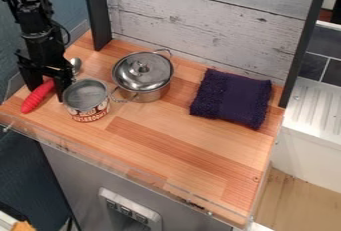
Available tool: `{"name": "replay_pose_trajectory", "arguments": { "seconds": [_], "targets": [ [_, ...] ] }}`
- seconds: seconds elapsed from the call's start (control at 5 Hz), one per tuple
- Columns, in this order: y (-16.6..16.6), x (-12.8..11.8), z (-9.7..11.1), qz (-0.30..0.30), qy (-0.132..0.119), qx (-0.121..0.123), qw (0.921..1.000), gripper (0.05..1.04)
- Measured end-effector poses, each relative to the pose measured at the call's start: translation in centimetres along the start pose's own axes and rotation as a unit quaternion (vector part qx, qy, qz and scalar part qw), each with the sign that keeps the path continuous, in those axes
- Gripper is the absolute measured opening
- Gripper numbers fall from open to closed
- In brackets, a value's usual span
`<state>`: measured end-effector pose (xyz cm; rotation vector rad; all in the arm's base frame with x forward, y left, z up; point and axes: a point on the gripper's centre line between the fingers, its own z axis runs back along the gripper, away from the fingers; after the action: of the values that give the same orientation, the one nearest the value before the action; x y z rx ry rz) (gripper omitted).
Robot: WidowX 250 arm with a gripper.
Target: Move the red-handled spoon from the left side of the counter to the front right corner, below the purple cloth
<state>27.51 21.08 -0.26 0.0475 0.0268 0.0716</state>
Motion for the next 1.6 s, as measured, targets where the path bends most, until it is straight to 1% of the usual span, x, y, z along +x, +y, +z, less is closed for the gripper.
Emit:
{"name": "replay_pose_trajectory", "arguments": {
  "seconds": [0.2,0.4,0.6,0.8,1.0,1.2,1.4,1.6],
  "targets": [
    [0.0,0.0,-0.3,-0.001,0.003,-0.002,1.0000,0.948],
    [0.2,0.0,-0.3,0.000,-0.005,-0.005,1.0000,0.672],
    [0.3,-0.4,-0.3,0.000,-0.005,-0.006,1.0000,0.409],
    [0.4,-0.9,1.2,0.015,-0.007,-0.006,0.9998,0.381],
    [-0.6,-0.9,5.8,0.036,-0.036,0.002,0.9987,0.381],
    [-5.2,0.0,9.6,0.026,-0.063,0.013,0.9976,0.381],
    [-10.1,0.7,10.3,0.002,-0.073,-0.008,0.9973,0.381],
    [-14.9,0.2,10.5,-0.003,-0.070,-0.021,0.9973,0.381]
  ]
}}
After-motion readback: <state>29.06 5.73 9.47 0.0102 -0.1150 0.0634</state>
